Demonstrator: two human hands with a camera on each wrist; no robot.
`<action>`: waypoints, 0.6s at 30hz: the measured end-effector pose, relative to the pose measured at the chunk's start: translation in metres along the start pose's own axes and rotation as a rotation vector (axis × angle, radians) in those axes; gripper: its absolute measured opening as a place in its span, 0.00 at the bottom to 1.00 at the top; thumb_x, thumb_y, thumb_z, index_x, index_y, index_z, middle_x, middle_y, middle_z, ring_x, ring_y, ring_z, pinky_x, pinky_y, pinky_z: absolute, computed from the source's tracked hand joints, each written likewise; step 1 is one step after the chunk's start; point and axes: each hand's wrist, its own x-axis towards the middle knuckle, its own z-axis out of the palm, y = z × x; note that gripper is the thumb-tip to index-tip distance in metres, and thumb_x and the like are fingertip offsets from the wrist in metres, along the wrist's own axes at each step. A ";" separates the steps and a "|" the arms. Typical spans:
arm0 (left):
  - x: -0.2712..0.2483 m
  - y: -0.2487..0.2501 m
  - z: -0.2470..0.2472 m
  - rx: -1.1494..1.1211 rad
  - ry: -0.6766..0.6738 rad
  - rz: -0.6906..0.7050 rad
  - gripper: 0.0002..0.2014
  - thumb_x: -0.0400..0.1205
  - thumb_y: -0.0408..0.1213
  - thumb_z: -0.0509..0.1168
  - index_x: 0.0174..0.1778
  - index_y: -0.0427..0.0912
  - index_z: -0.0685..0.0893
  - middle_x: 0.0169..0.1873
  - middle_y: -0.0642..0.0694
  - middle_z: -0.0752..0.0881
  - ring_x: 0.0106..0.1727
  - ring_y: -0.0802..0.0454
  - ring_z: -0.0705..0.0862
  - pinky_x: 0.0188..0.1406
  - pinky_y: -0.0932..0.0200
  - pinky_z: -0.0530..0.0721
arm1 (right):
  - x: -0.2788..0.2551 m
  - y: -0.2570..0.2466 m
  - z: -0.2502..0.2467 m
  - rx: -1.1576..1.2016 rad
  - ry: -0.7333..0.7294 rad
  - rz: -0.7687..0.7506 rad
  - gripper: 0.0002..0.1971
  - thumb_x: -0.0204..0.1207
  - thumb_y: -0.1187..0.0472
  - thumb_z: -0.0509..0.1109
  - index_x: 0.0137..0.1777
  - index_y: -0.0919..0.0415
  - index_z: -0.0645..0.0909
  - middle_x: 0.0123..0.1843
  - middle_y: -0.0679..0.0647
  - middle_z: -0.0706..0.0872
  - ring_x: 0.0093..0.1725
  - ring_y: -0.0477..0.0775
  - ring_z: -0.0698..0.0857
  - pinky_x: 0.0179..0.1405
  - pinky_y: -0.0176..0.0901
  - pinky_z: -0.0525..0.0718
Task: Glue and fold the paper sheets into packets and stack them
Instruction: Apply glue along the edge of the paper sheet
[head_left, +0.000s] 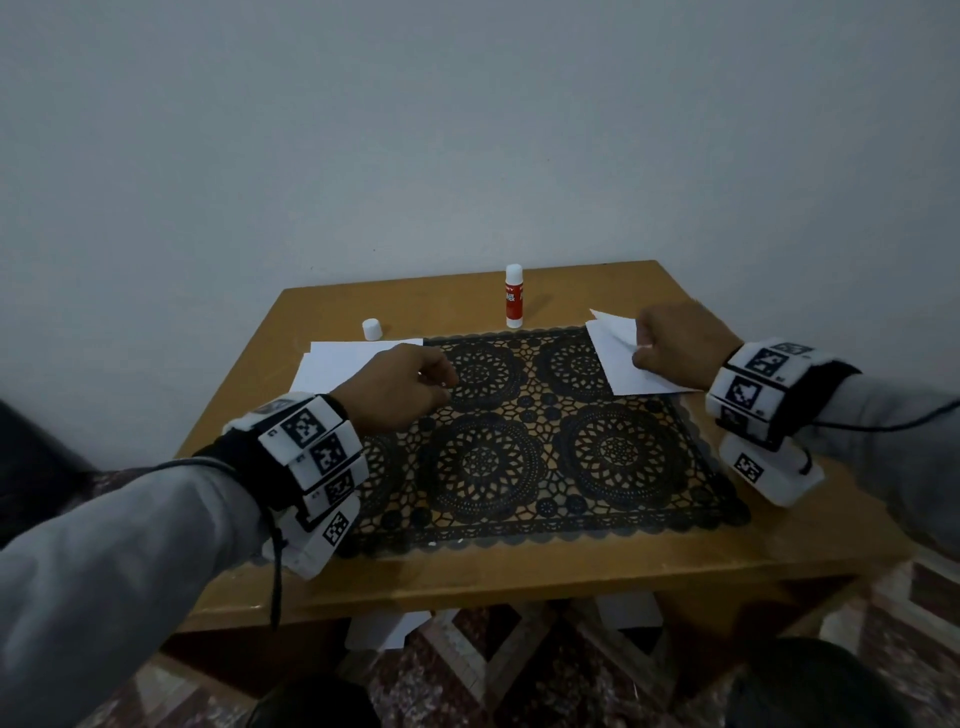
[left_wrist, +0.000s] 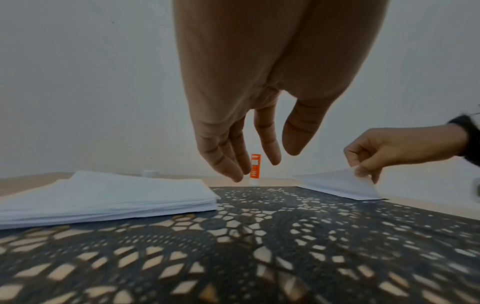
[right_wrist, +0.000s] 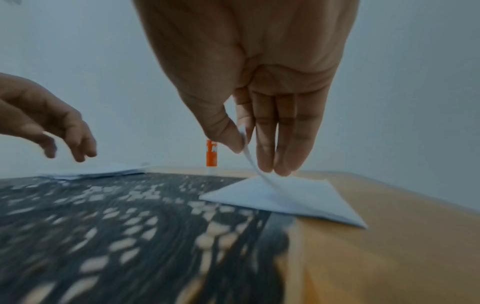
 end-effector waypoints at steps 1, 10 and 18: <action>-0.001 0.004 0.001 0.006 -0.007 0.024 0.06 0.81 0.34 0.67 0.52 0.47 0.83 0.53 0.49 0.85 0.55 0.53 0.83 0.56 0.60 0.78 | 0.002 0.000 -0.004 0.022 0.038 0.011 0.06 0.73 0.62 0.70 0.42 0.64 0.77 0.45 0.61 0.84 0.44 0.62 0.80 0.41 0.49 0.76; -0.005 0.030 0.006 -0.114 0.013 0.023 0.24 0.81 0.36 0.67 0.72 0.44 0.69 0.62 0.47 0.80 0.59 0.51 0.82 0.60 0.52 0.83 | -0.020 -0.044 -0.053 0.317 0.415 -0.182 0.05 0.68 0.66 0.70 0.34 0.62 0.76 0.28 0.55 0.81 0.30 0.56 0.78 0.34 0.43 0.75; -0.001 0.014 -0.008 -0.521 0.102 -0.211 0.29 0.70 0.44 0.76 0.65 0.42 0.76 0.60 0.44 0.84 0.59 0.44 0.84 0.61 0.39 0.82 | -0.029 -0.071 -0.044 1.122 -0.124 0.139 0.10 0.73 0.74 0.71 0.34 0.64 0.74 0.35 0.62 0.83 0.34 0.58 0.85 0.32 0.47 0.89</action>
